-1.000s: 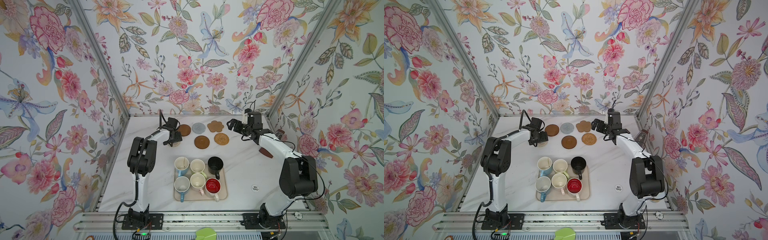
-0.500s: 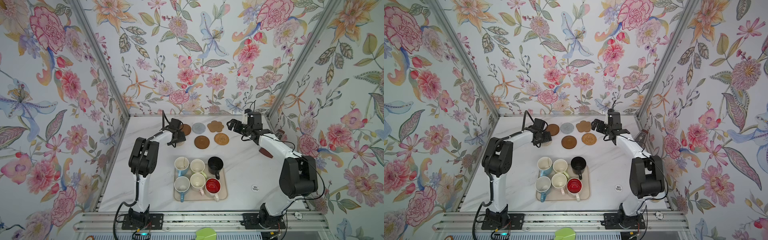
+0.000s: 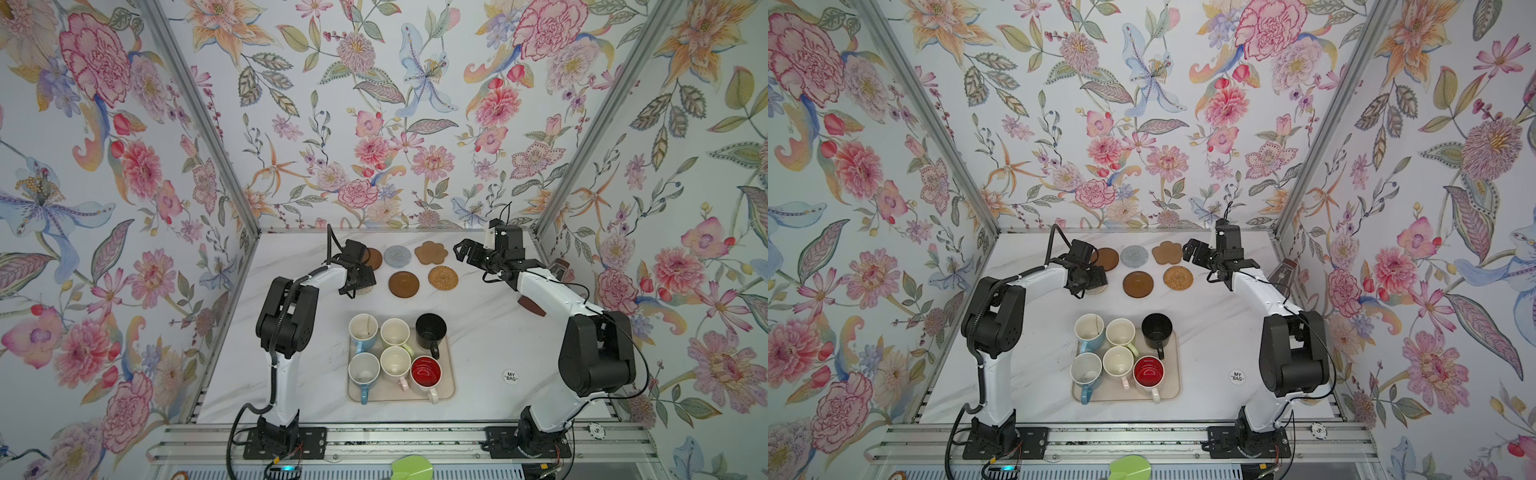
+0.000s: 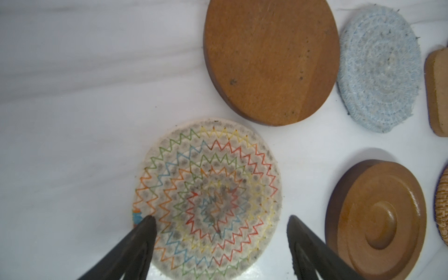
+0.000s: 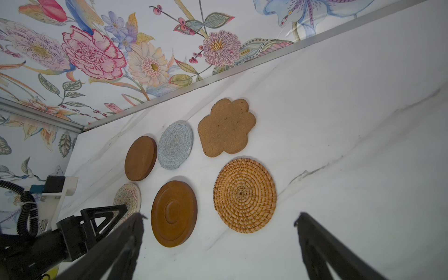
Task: Place cups on coasters
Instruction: Move the coaster to the top-center of the table.
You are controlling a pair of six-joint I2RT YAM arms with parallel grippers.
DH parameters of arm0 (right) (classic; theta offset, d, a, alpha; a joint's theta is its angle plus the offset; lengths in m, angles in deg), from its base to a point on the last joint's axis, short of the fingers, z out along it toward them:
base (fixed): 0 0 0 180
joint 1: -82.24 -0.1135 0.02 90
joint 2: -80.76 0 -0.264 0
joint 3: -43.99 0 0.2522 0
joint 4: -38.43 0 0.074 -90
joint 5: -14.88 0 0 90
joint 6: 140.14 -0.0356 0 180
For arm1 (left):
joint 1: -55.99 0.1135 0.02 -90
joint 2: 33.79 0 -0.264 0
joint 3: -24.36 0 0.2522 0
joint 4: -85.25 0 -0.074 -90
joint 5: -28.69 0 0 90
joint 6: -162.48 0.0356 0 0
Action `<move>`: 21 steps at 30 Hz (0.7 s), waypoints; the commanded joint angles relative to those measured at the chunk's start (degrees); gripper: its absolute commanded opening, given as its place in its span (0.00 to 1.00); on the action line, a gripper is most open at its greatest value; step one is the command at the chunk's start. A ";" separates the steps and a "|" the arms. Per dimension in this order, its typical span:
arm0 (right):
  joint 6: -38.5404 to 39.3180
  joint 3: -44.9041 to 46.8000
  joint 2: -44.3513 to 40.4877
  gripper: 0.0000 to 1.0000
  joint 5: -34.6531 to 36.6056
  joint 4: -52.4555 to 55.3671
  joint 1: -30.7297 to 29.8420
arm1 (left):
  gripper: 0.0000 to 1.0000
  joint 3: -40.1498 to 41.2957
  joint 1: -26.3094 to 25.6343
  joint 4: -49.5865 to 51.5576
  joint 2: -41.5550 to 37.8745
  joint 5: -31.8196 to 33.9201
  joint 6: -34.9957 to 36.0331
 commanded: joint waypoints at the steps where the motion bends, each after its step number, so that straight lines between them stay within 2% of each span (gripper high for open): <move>1: -0.55 0.95 -1.56 0.99 -0.69 -0.85 0.39 | 0.86 1.32 -0.92 1.59 -1.02 -1.79 -1.44; 21: -0.60 1.27 -1.95 0.99 -1.05 -1.12 0.57 | 0.85 -1.57 -2.51 0.83 0.46 -3.81 -2.51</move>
